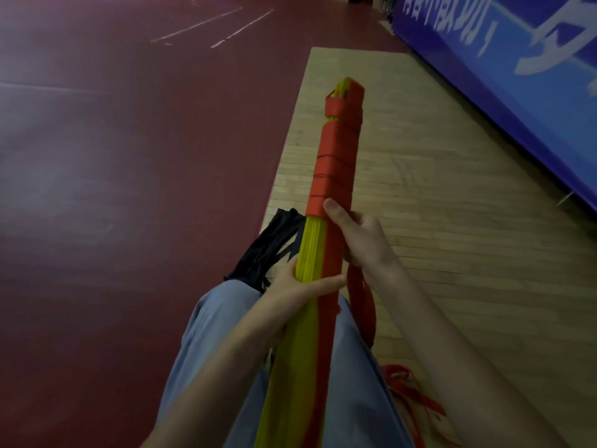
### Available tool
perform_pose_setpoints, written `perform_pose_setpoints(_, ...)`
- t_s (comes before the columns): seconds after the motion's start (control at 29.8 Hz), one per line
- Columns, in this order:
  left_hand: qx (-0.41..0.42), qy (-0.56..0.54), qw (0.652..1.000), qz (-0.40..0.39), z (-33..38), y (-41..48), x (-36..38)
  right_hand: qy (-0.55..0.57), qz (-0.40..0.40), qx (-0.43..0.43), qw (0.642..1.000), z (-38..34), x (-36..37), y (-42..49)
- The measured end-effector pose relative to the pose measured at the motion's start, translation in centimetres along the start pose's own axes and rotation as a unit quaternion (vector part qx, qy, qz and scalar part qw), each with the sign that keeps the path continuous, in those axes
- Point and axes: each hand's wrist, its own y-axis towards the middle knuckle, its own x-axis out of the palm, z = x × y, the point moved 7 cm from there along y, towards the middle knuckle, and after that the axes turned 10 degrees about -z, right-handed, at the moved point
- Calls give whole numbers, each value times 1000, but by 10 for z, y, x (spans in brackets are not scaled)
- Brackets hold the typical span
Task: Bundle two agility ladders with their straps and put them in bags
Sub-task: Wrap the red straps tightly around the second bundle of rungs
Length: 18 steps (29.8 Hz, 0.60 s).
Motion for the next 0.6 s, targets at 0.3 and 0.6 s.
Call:
perform_pose_setpoints(0.3,-13,-128,987,-97,-3,10,13,-45,-110,15,993,-9,-4,-7)
perform_pose_setpoints(0.6,61,162,977,124,-9,19,-2,-228,-9,-22,973,7,-8,4)
